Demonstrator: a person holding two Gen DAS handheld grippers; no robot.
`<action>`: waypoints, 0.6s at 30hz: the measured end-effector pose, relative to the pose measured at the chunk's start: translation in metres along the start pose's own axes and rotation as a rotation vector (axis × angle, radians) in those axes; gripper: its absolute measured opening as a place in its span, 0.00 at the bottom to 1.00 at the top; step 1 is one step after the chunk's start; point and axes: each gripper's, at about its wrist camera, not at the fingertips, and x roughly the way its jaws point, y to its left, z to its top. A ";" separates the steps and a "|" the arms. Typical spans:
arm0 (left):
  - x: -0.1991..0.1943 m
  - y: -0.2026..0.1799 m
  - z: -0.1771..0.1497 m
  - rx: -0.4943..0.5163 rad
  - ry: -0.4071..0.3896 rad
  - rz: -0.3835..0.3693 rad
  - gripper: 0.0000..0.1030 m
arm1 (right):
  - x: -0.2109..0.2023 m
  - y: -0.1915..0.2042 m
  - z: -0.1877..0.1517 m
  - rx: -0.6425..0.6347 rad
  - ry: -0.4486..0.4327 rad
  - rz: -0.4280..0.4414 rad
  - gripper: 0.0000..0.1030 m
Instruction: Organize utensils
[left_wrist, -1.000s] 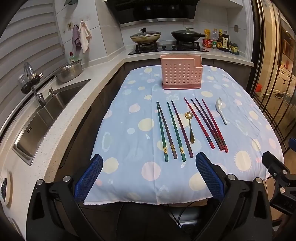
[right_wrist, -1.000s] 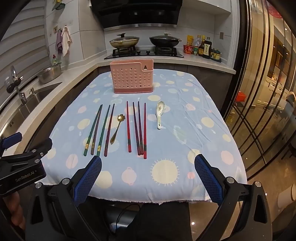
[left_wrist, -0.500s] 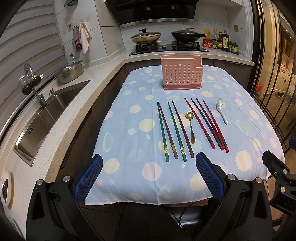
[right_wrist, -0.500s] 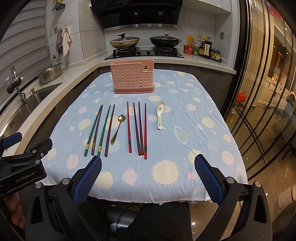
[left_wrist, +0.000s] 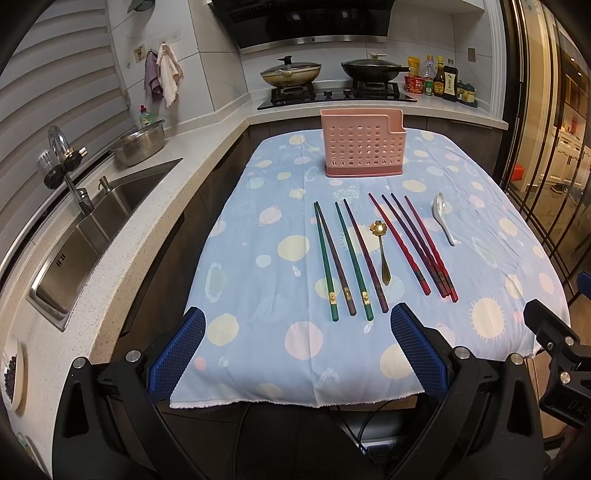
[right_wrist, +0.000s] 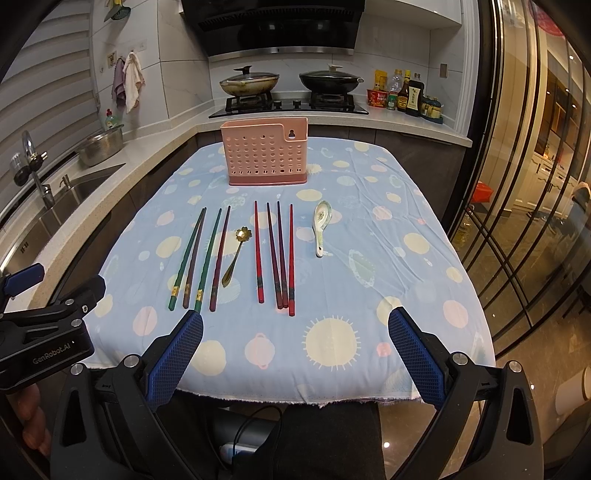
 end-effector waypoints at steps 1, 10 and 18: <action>0.000 0.000 0.000 -0.001 0.001 -0.001 0.93 | 0.000 0.000 0.000 0.000 0.000 0.000 0.93; 0.002 0.000 -0.002 -0.004 0.003 0.000 0.93 | 0.000 0.000 0.000 0.001 0.000 0.000 0.93; 0.002 0.002 -0.003 -0.003 0.002 0.002 0.93 | -0.002 0.001 0.001 0.001 0.002 0.000 0.93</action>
